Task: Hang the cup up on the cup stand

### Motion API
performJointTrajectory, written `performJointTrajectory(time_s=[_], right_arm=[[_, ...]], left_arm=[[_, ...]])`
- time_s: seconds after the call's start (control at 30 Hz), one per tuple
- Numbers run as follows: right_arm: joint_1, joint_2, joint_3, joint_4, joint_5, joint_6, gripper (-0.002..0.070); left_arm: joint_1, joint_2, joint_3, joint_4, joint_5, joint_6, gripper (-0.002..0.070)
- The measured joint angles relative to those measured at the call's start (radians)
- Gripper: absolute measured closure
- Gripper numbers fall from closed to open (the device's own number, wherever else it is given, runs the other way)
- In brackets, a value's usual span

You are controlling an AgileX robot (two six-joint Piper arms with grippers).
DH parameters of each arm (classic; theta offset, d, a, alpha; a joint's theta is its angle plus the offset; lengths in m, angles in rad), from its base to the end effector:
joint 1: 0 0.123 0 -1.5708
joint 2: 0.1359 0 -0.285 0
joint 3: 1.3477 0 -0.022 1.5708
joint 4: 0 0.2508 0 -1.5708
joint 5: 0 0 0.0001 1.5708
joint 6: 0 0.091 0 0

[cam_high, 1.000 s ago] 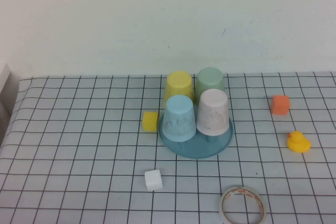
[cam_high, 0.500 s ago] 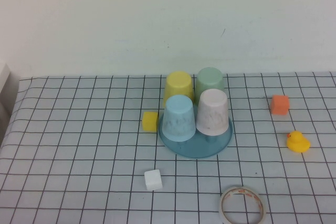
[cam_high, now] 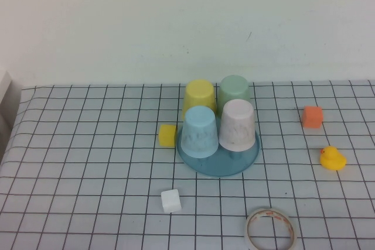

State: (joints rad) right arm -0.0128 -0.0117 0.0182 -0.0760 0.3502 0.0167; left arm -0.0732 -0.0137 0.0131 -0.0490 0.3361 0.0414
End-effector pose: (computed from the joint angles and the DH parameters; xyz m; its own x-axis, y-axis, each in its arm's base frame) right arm 0.0531 -0.0031 0.1762 -0.2670 -0.0512 -0.9623 0.0233 0.9979 -0.0596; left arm 0.0530 -0.0054 0.1792 -0.2452 0.0131 -0.9694 0.0876 0.9961 -0.0087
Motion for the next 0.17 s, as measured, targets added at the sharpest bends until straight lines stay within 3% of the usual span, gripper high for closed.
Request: performJointTrajectory(time_s=[0.17], right_arm=[[0.0, 0.0, 0.0, 0.0, 0.0, 0.0, 0.0678]], left_arm=[[0.0, 0.0, 0.0, 0.0, 0.0, 0.0, 0.0676]])
